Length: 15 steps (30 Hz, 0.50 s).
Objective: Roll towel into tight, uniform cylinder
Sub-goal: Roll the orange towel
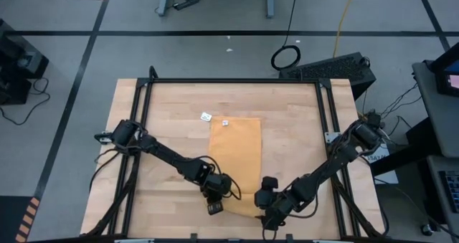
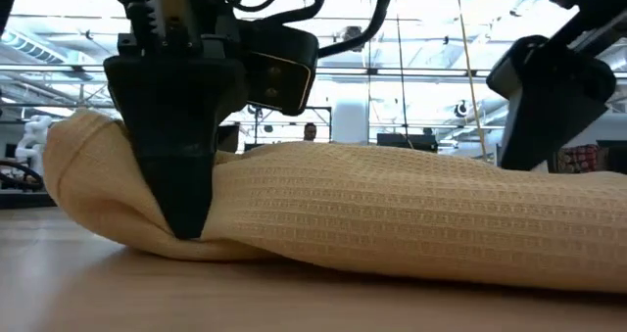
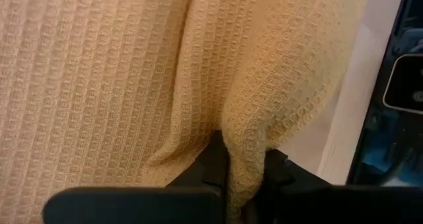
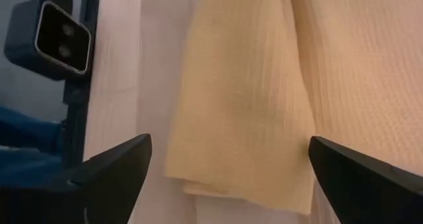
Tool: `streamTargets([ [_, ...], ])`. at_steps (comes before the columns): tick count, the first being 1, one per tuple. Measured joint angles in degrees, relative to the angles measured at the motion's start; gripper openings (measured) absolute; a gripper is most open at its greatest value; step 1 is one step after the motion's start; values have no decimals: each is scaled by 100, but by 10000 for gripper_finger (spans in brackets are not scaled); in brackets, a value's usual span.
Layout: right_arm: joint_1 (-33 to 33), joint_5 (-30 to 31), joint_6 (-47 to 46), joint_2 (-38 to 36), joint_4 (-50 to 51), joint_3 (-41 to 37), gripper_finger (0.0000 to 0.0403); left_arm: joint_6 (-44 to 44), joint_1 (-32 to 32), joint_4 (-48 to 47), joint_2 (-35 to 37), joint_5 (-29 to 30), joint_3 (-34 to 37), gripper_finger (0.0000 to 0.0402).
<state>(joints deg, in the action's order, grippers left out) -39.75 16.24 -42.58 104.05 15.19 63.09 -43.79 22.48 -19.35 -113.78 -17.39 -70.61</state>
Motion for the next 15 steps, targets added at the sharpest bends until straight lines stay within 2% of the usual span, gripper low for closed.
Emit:
streamTargets([
  [15, 2, 42, 259, 367, -162, 0, 400, -75, -261, 86, 7, -174, 0, 38],
])
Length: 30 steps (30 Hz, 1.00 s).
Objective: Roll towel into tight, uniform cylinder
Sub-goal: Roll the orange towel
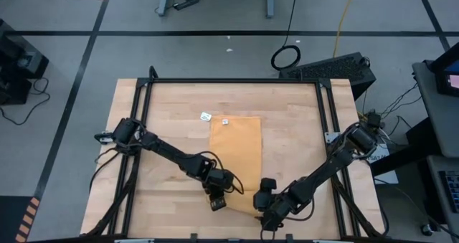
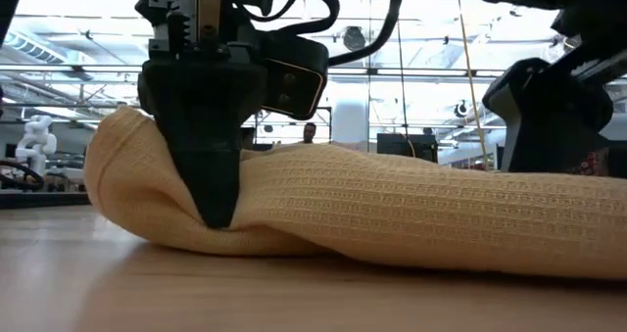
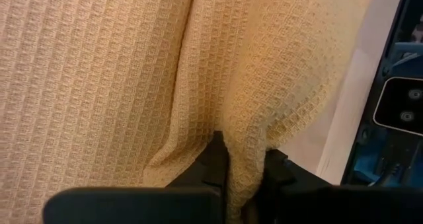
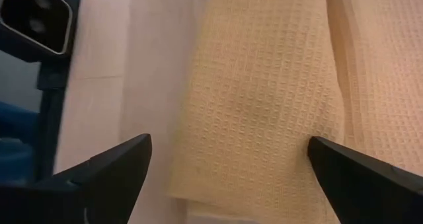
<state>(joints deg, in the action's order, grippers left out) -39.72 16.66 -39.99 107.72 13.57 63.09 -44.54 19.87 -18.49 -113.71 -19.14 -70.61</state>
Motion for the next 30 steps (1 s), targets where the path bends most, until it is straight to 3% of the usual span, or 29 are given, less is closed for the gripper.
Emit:
streamTargets([
  [7, 0, -60, 5, 79, -17, 0, 400, 78, -3, 12, 0, -41, -2, 38],
  [11, 44, -839, -275, 71, -310, 2, 400, 163, 1, 11, 3, -46, -5, 38],
  [14, 124, -971, -765, 66, -233, 4, 400, 212, -5, 21, 9, -46, -11, 38],
  [17, 188, -1089, -495, 66, -274, 4, 400, 270, -14, -4, 9, -48, -11, 38],
  [30, 188, -604, 17, 59, 782, 826, 400, 291, -12, -1, 9, -42, -11, 38],
])
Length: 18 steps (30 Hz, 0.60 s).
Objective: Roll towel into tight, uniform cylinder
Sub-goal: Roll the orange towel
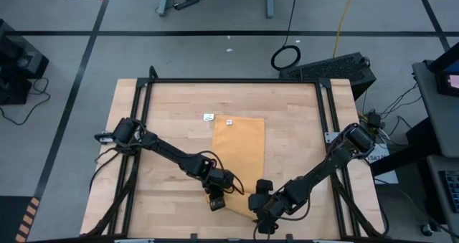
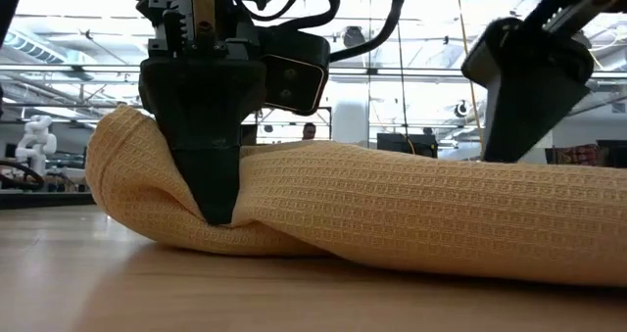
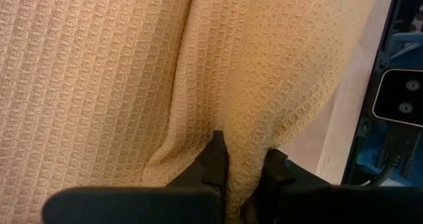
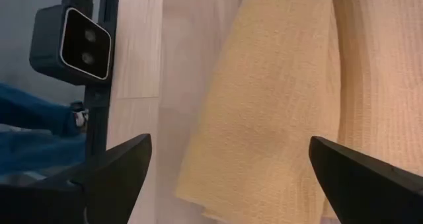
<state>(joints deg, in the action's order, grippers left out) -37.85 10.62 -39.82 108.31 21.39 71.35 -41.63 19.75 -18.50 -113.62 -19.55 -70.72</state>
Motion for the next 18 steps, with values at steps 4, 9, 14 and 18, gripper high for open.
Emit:
streamTargets([
  [4, 8, -42, -94, 41, 28, -4, 400, 1, 0, 3, 0, 5, 0, 38],
  [9, 96, -188, -149, 103, -17, -7, 400, 11, 0, 17, 0, 13, 0, 38],
  [14, 244, -220, -234, 103, -17, -7, 400, 48, 0, 20, 0, 20, 0, 38],
  [18, 351, -306, -284, 103, -7, -7, 400, 87, 0, 19, 0, 31, 0, 38],
])
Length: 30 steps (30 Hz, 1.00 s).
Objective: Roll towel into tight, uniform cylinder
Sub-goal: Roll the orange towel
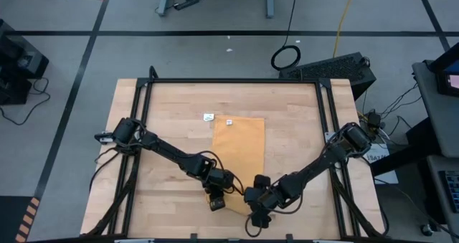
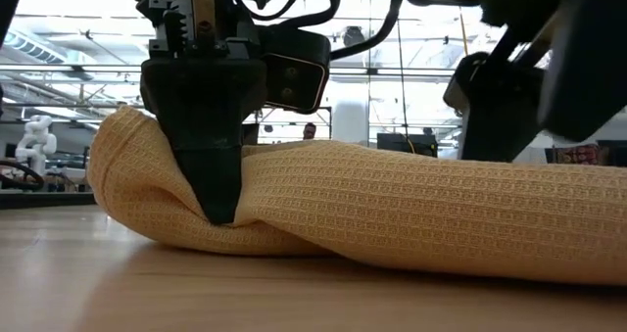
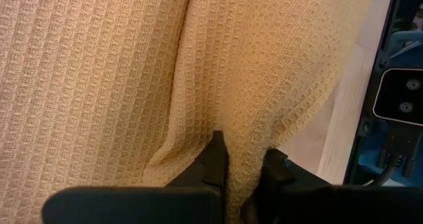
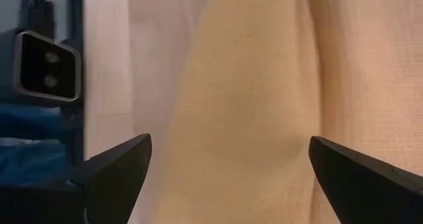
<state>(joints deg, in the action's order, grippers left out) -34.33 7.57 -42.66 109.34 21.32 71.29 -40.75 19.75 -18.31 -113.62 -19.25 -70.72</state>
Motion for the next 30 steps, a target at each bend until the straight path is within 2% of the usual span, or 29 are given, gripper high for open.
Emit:
streamTargets([
  [6, 21, -143, -4, 0, 93, 0, 400, 76, 0, -4, 0, 2, 0, 38],
  [30, -60, 289, 180, 0, 120, -9, 400, 118, 0, -4, 0, 138, 0, 38],
])
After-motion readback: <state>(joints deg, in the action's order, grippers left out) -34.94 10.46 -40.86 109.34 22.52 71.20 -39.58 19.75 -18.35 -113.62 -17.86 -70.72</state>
